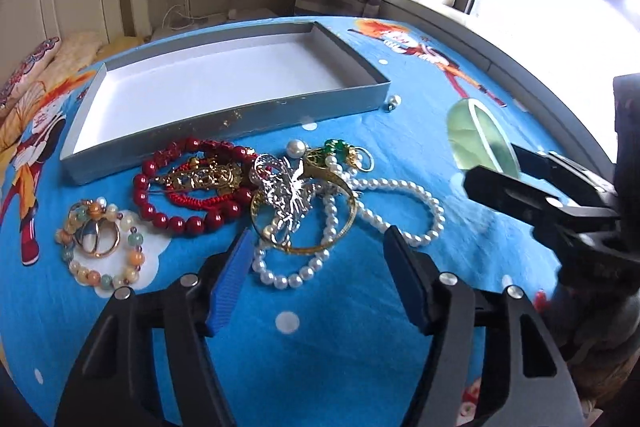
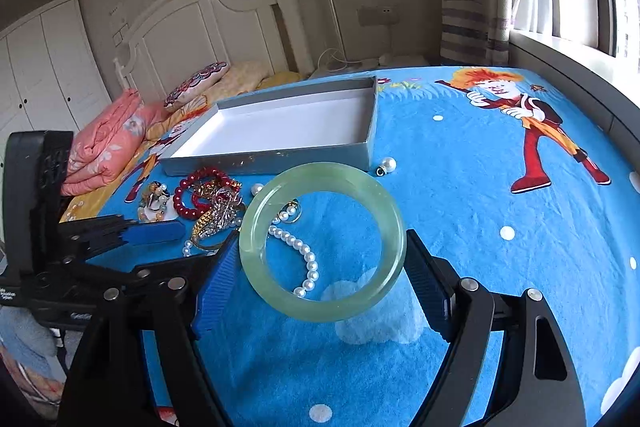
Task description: Organize jewelry
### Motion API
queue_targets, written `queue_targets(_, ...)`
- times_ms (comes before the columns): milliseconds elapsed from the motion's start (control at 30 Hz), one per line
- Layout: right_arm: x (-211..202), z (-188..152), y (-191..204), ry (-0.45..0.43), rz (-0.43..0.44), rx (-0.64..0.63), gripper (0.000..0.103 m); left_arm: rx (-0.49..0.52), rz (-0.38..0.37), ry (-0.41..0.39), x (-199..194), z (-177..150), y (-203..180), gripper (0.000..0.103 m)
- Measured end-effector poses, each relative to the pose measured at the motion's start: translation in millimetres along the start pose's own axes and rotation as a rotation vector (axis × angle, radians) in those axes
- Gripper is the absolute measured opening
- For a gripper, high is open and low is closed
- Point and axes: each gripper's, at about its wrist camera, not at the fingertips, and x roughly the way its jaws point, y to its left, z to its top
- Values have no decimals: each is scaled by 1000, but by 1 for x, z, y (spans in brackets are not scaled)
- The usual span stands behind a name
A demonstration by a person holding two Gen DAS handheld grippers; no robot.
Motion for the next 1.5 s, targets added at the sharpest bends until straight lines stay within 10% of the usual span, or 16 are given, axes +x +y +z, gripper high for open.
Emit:
queue_targets(467, -1, -2, -1, -8, 12, 7, 78, 9, 41, -48, 2, 5, -4, 56)
queue_targets(567, -1, -2, -1, -8, 13, 8, 78, 21, 44, -92, -20, 2, -8, 2)
queue_targets(767, -1, -1, -1, -5, 13, 9, 78, 23, 23, -113, -41, -6, -4, 4)
queue_targets(933, 0, -2, 0, 0, 10, 6, 78, -2, 50, -86, -28, -6, 5, 54)
queue_targets(1333, 2, -2, -2, 13, 20, 14, 78, 41, 194, 3, 0, -15, 8, 46)
queue_targets(1500, 2, -1, -3, 12, 21, 20, 78, 72, 114, 27, 5, -5, -15, 46)
